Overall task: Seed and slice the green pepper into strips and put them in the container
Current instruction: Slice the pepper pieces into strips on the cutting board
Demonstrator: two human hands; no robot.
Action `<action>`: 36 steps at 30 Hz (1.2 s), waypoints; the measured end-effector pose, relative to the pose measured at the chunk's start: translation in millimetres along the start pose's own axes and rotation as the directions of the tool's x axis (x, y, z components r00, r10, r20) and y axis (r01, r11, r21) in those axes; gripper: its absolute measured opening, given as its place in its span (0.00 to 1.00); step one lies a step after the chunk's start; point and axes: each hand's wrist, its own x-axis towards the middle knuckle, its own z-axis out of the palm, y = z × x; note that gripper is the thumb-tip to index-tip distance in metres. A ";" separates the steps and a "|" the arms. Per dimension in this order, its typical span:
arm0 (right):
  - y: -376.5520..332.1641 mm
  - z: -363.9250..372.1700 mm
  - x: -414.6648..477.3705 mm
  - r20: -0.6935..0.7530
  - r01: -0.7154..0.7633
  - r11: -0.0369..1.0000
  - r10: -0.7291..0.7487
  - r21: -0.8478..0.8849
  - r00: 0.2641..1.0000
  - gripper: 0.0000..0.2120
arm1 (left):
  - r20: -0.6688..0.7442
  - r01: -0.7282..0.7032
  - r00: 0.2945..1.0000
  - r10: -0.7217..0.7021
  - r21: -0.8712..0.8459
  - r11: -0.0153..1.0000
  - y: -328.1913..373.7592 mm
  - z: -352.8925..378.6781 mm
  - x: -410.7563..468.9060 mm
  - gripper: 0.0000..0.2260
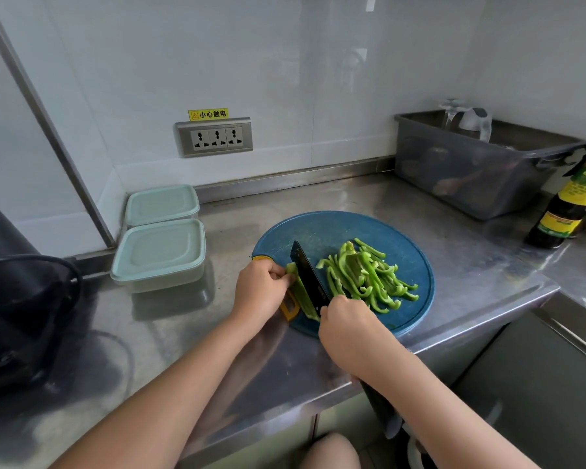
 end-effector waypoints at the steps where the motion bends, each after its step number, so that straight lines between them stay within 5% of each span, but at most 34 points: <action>1: -0.6 -1.9 1.5 0.020 0.008 1.000 -0.007 -0.011 1.000 0.14 | -0.003 -0.001 1.000 0.001 -0.006 1.000 -0.2 0.3 -0.3 0.07; 8: -10.6 -2.3 11.0 0.015 0.033 0.999 -0.033 -0.003 0.999 0.17 | -0.021 -0.014 1.000 0.014 -0.005 1.000 0.0 0.5 -1.0 0.07; 13: -23.4 -1.6 30.8 -0.059 0.040 0.999 -0.040 -0.001 0.997 0.10 | -0.030 -0.033 0.999 0.033 -0.015 0.999 0.0 -1.5 -5.1 0.06; 18: -20.3 -2.1 44.3 -0.058 0.033 0.999 -0.033 0.007 0.998 0.10 | -0.068 -0.093 0.994 0.090 -0.032 0.995 -2.6 1.2 -13.0 0.19; 23: -2.4 -9.3 30.3 0.022 -0.044 0.997 0.043 0.061 0.999 0.11 | -0.097 -0.090 0.992 0.079 -0.110 0.990 -9.5 -0.5 -7.1 0.03; 36: 25.3 -0.3 8.3 -0.177 -0.033 0.956 0.088 0.291 0.980 0.17 | -0.193 -0.330 0.928 0.320 -0.022 0.944 6.8 -6.2 -18.7 0.04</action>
